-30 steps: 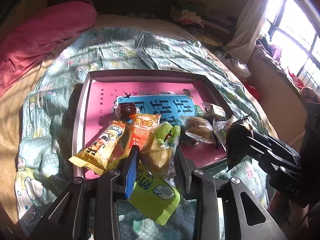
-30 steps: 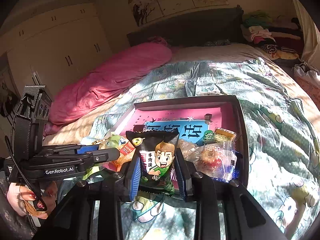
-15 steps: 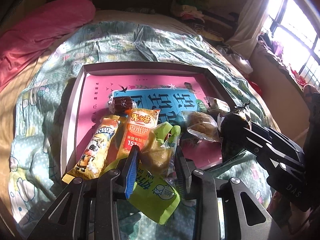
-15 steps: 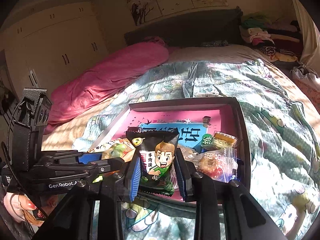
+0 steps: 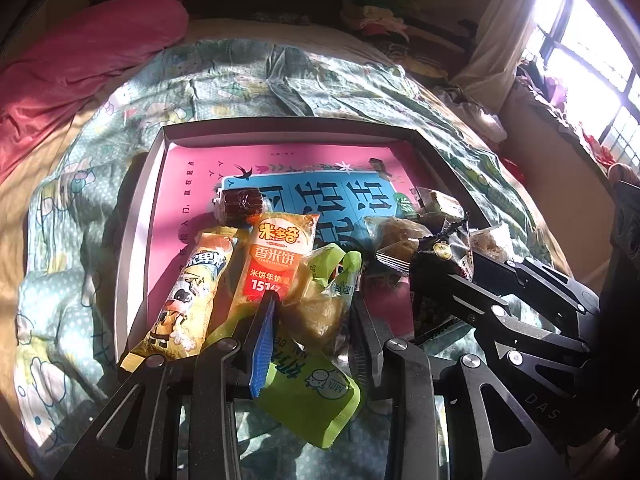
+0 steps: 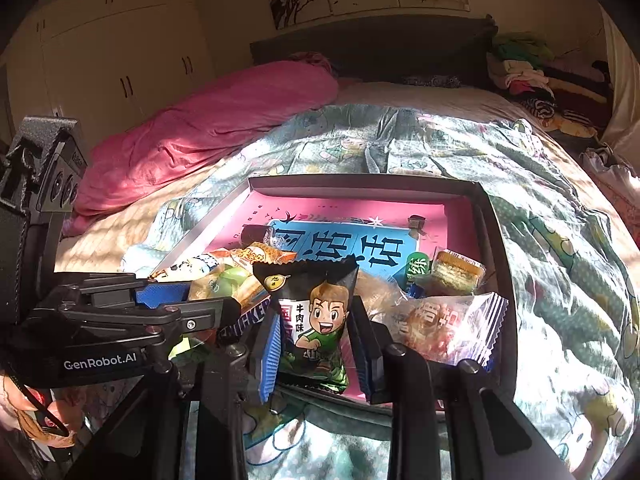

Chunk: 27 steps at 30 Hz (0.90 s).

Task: Organize snacks
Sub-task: 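Carry the green pouch and cartoon snack pack over the tray with both tools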

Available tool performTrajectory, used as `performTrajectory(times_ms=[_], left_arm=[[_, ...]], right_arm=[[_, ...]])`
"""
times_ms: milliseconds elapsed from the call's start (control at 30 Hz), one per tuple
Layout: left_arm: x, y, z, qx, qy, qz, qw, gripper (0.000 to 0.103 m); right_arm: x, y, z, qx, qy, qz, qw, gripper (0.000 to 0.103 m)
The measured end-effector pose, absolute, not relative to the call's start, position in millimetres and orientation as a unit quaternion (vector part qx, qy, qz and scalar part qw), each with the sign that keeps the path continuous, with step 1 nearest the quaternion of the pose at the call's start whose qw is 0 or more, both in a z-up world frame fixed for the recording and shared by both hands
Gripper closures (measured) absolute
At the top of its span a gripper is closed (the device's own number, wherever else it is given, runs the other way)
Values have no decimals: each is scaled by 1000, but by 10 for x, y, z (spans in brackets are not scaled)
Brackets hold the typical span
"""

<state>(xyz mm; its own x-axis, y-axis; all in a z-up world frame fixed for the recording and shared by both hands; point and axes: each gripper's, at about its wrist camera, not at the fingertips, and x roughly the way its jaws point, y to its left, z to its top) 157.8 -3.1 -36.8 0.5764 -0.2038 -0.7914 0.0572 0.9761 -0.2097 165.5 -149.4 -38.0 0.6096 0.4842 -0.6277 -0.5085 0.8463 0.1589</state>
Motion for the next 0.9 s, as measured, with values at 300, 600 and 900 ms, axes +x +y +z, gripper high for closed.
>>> performTrajectory(times_ms=[300,600,900], left_arm=[[1588,-42,-366,-78,457,-73,883,67],[1602,-50,-360,-77,459,-72,882,65],[1592,-60,-353,-77,461,-75,881,65]], right_arm=[[1617,-1457,-403,-31,351,279,893,71],[1594,-1499,-358,-22,349,282,893,68],[1521,-1514,-325,-36,351,280,893,68]])
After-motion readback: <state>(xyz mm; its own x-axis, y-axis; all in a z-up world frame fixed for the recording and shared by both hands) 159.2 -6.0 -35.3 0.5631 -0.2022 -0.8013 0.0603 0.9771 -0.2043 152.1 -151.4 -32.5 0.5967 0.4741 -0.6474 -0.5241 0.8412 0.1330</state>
